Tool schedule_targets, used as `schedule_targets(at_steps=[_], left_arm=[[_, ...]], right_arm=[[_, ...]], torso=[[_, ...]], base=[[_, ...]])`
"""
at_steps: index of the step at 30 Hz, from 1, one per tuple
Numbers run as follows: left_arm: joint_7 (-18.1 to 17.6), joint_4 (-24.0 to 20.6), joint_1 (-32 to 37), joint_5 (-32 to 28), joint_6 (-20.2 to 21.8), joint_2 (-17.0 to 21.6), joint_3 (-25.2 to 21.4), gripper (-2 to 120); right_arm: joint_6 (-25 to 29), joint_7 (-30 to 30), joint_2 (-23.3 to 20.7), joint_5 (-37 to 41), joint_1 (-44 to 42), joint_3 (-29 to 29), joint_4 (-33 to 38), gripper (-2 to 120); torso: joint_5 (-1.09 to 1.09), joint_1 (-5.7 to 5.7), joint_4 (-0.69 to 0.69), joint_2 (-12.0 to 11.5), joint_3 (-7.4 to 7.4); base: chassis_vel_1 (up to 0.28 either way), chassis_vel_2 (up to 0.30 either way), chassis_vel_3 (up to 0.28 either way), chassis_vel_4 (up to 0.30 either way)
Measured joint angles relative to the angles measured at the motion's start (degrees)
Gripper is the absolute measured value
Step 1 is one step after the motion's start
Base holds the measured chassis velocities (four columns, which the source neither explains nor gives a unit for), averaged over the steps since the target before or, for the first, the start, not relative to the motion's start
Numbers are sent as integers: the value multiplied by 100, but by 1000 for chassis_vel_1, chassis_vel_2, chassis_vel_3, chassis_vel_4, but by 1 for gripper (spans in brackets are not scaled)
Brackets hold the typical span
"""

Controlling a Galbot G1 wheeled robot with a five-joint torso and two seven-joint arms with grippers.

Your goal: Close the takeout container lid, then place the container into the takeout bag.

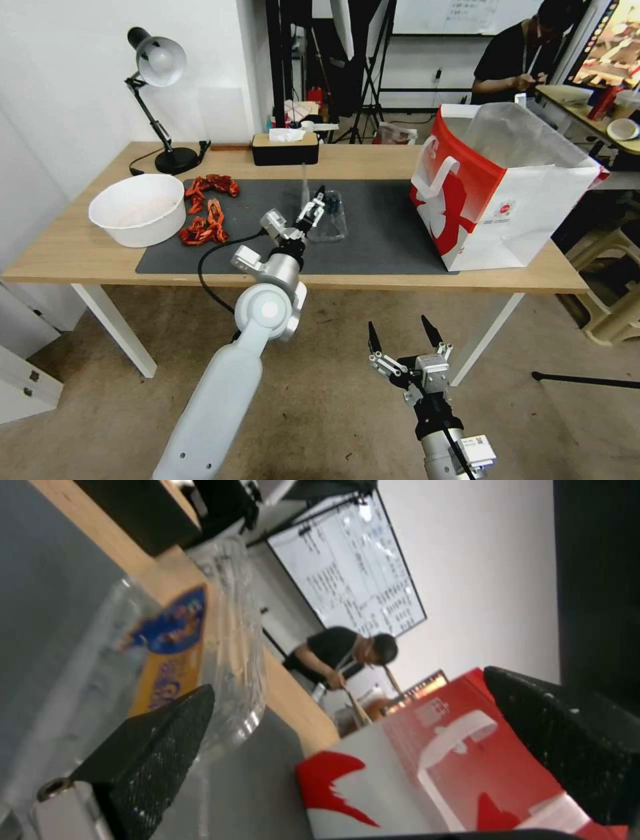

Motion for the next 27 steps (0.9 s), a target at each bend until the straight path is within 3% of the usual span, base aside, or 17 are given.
schedule_targets(at_steps=[4, 11, 18, 20, 24, 27], left_arm=[[-291, 212, -185, -224, 174, -58, 86, 100], [-856, 451, -302, -281, 540, -98, 191, 76], [-1083, 441, -285, -29, 834, -5, 264, 51], [-1083, 441, -285, -29, 834, -5, 264, 51], [-1179, 424, -297, 141, 931, 15, 295, 27], [-1219, 433, -301, 168, 948, 9, 312, 18]], right_arm=[[0, -5, 37, -28, -15, -14, 1, 100], [0, -117, 65, 156, 36, -14, 34, 100], [-30, -265, -18, 502, 209, 39, 120, 100], [-30, -265, -18, 502, 209, 39, 120, 100], [-135, -571, -175, 1286, 494, 126, 231, 100], [-250, -765, -300, 1912, 800, 224, 278, 100]], torso=[[0, 0, -1, 0, 0], [0, 0, 0, 0, 0], [0, 0, 0, 0, 0], [0, 0, 0, 0, 0], [0, 0, -1, 0, 0], [0, 0, -1, 0, 0]], base=[[0, 0, 0, 0], [0, 0, 0, 0], [0, 0, 0, 0], [0, 0, 0, 0], [0, 0, 0, 0], [0, 0, 0, 0]])
